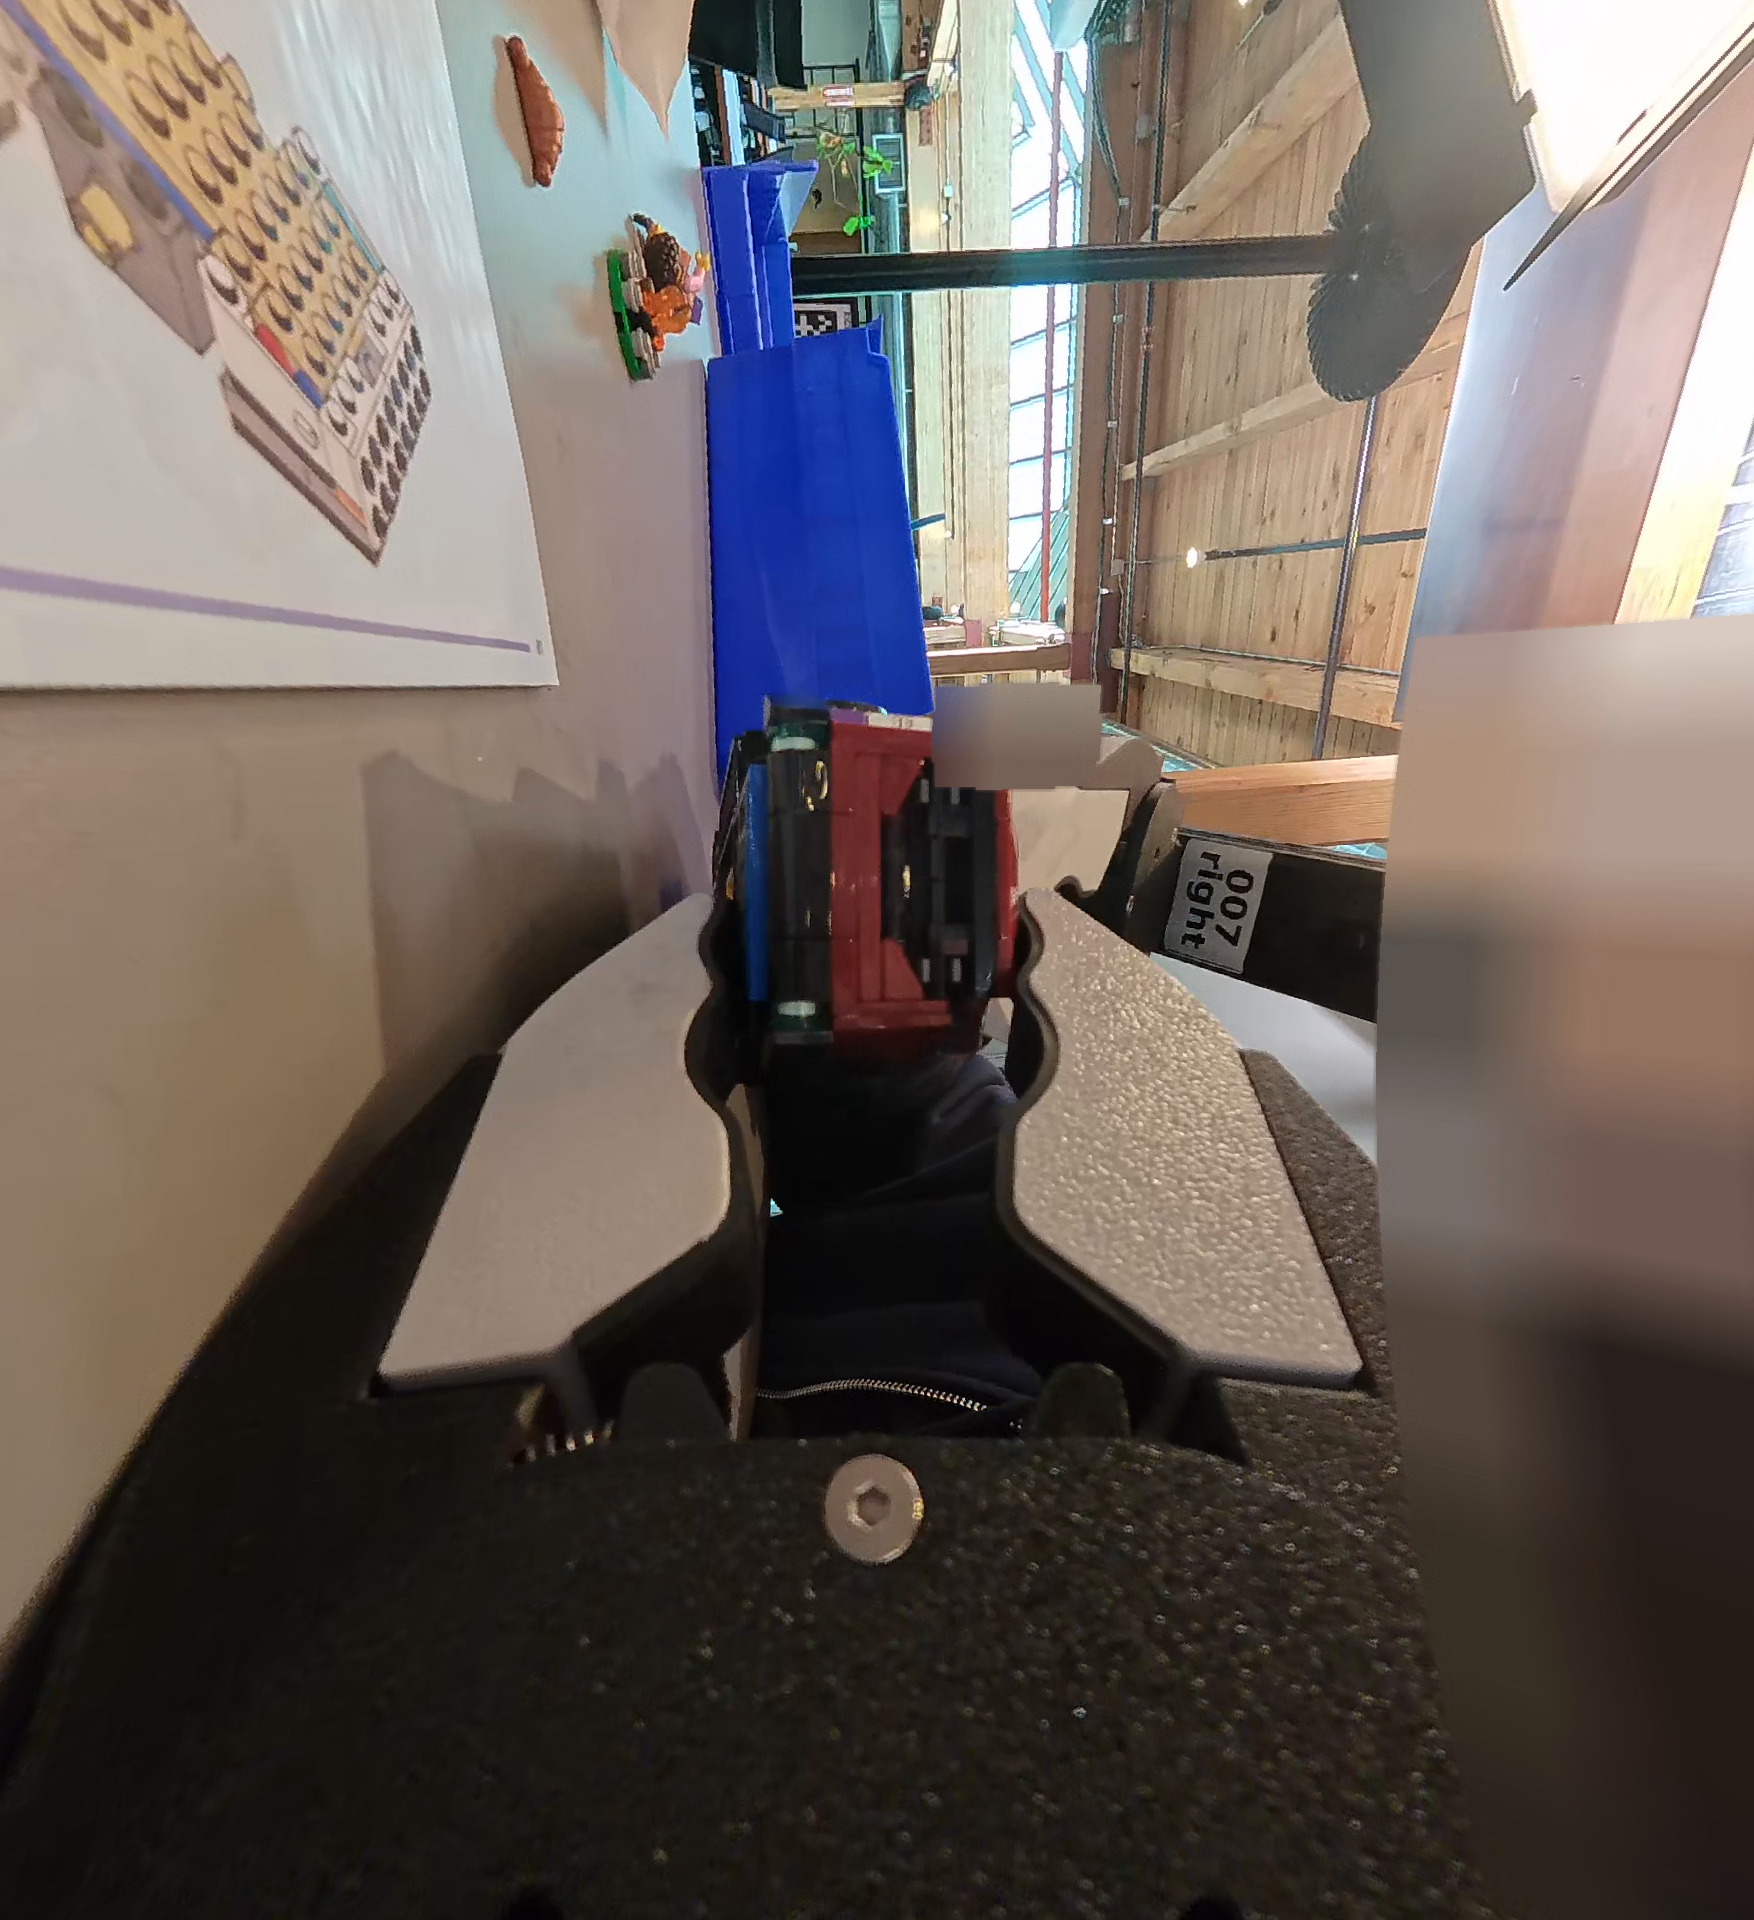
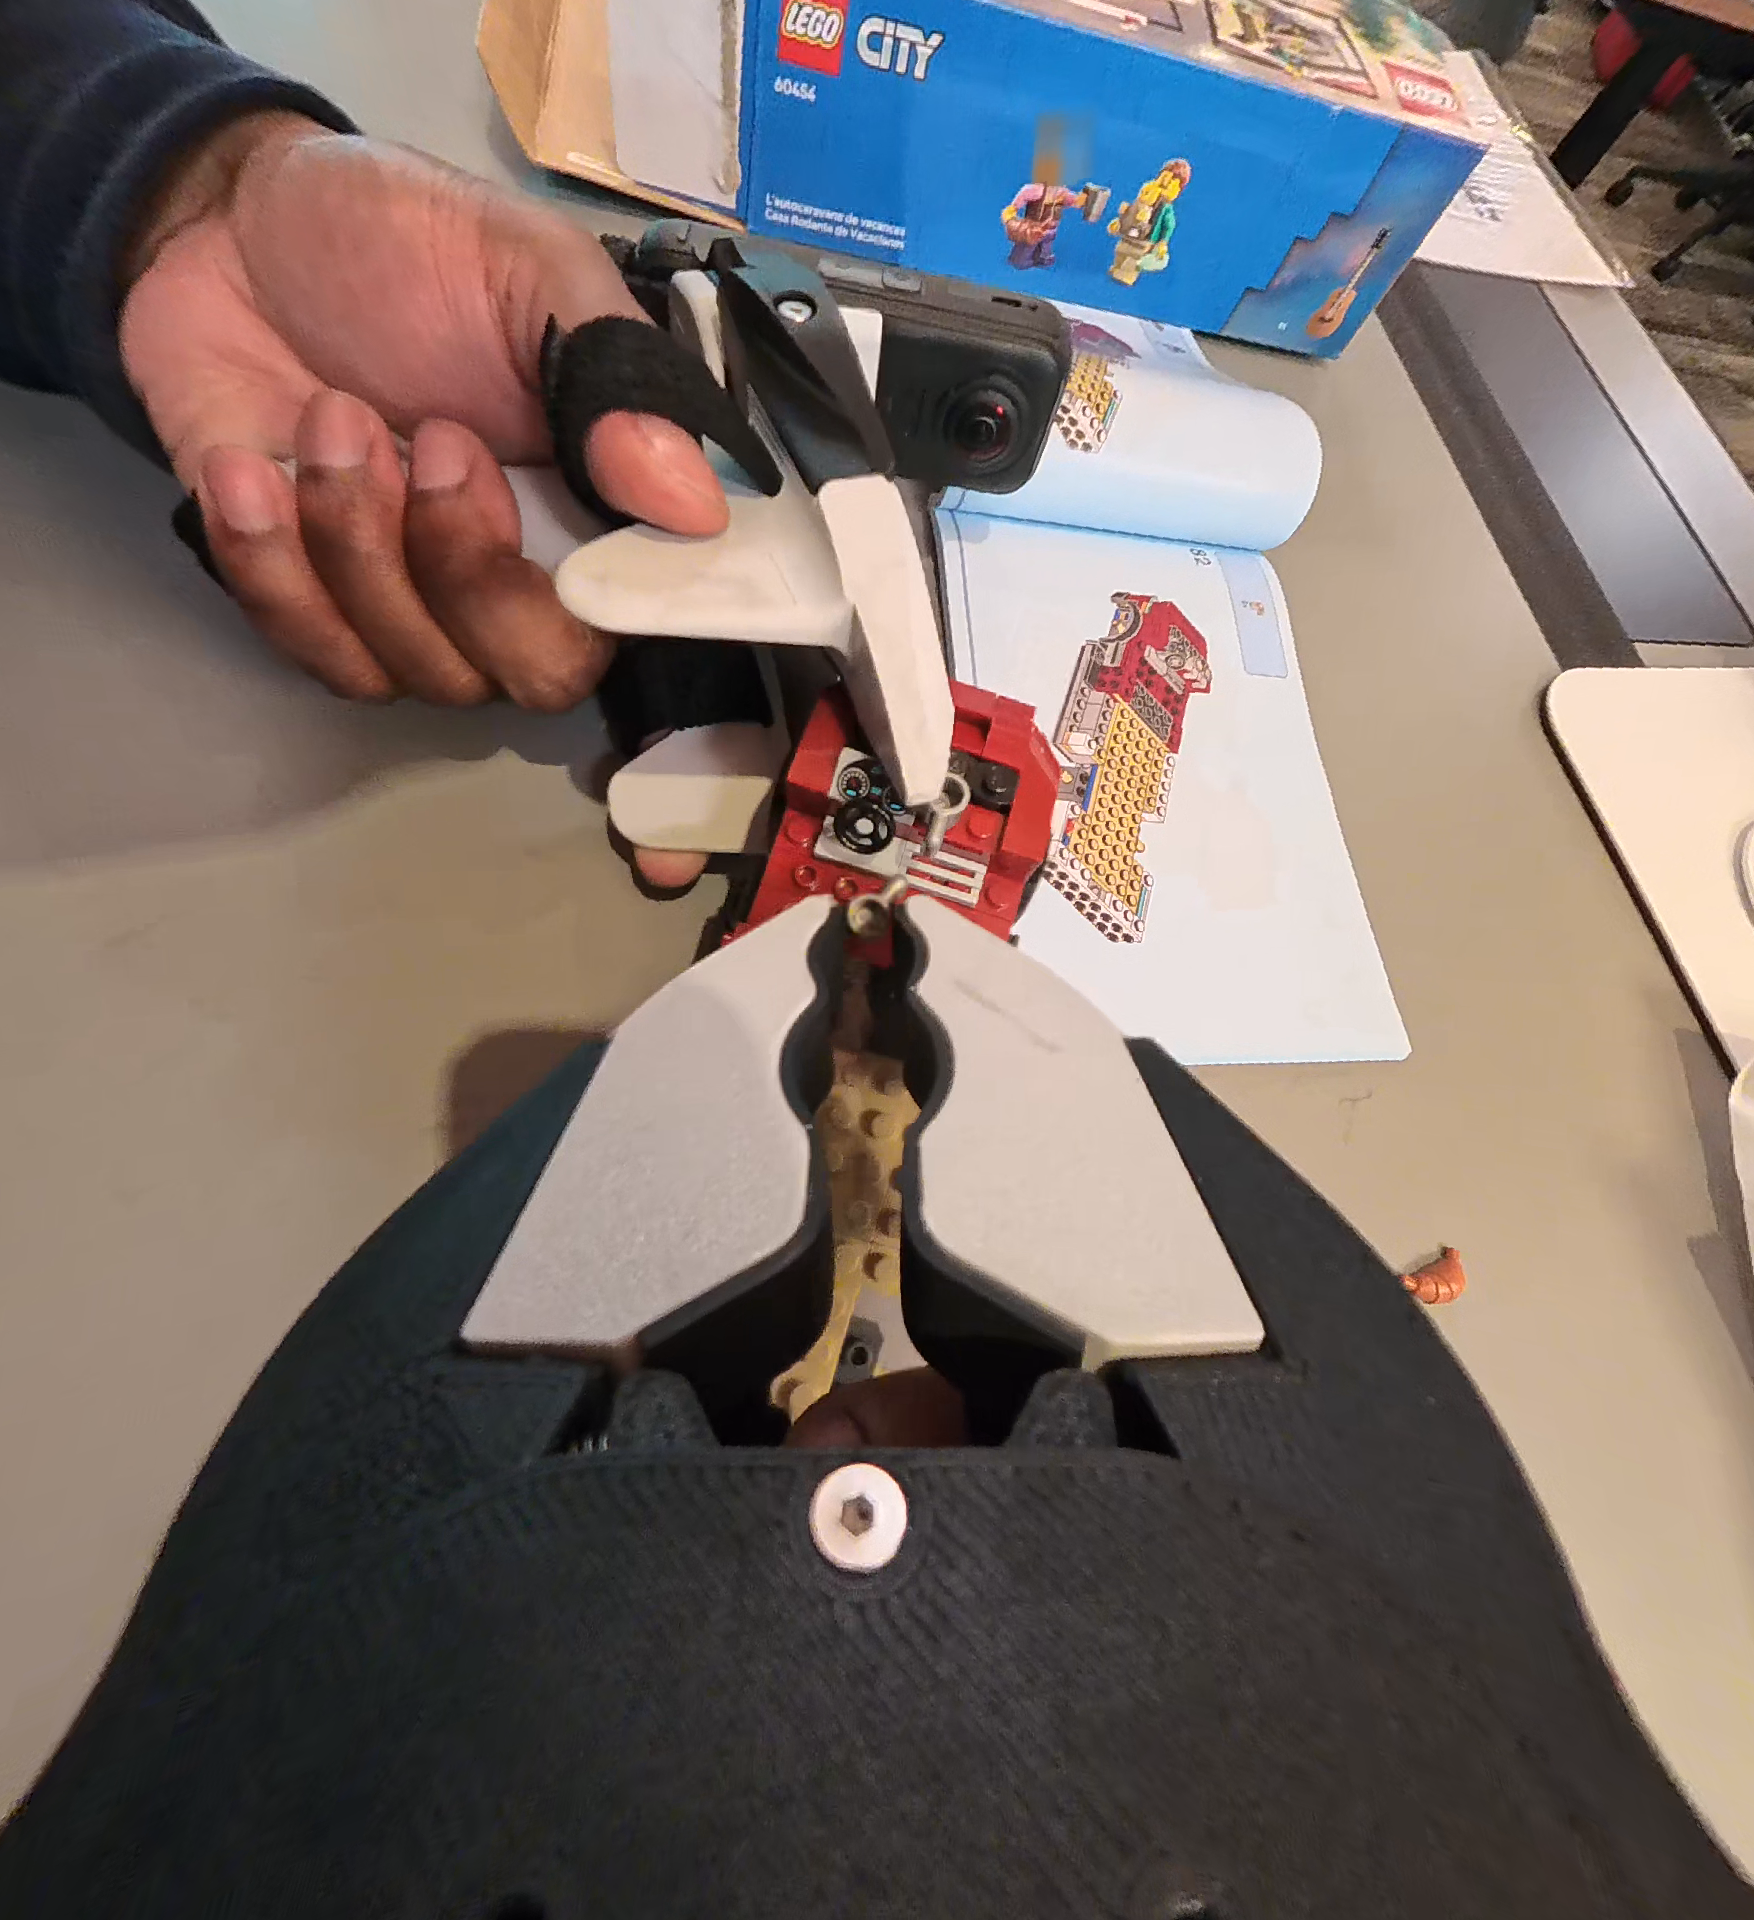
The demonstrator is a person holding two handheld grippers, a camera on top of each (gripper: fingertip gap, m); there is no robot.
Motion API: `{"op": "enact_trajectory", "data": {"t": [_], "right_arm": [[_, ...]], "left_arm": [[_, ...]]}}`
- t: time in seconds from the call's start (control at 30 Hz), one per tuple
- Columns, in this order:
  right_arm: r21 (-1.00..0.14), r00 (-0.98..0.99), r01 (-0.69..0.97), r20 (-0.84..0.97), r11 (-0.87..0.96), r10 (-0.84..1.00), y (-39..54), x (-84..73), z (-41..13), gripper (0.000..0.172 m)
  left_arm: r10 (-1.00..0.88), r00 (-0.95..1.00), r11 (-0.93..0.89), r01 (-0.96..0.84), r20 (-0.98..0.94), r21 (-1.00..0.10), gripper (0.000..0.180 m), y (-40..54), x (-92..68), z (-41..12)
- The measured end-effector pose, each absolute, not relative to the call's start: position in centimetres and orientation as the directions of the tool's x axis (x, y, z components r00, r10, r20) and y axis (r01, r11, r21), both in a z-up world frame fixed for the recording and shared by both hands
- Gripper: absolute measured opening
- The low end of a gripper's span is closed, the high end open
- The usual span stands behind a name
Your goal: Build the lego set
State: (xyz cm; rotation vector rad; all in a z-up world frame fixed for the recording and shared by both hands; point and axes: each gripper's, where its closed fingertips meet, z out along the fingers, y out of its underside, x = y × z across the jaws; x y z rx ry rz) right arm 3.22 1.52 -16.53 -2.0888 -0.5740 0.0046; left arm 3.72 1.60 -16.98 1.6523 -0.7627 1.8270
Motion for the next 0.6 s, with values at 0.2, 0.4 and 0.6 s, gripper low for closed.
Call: {"op": "enact_trajectory", "data": {"t": [0.2,0.4,0.6], "right_arm": [[-0.811,0.894,0.392,0.224,-0.434,0.389,1.43,3.44,-16.36,0.007],[-0.796,0.9,0.395,0.237,-0.459,0.365,1.41,3.72,-16.69,0.007],[-0.807,0.948,0.261,0.109,-0.531,0.301,1.47,3.82,-16.74,0.008]], "left_arm": [[0.027,-0.087,-0.686,-0.726,0.996,-0.045,0.049,1.64,3.74,-17.01],[0.026,-0.086,-0.689,-0.723,0.996,-0.045,0.049,1.7,3.78,-17.04],[0.026,-0.087,-0.691,-0.722,0.996,-0.045,0.049,1.73,3.8,-17.03]]}}
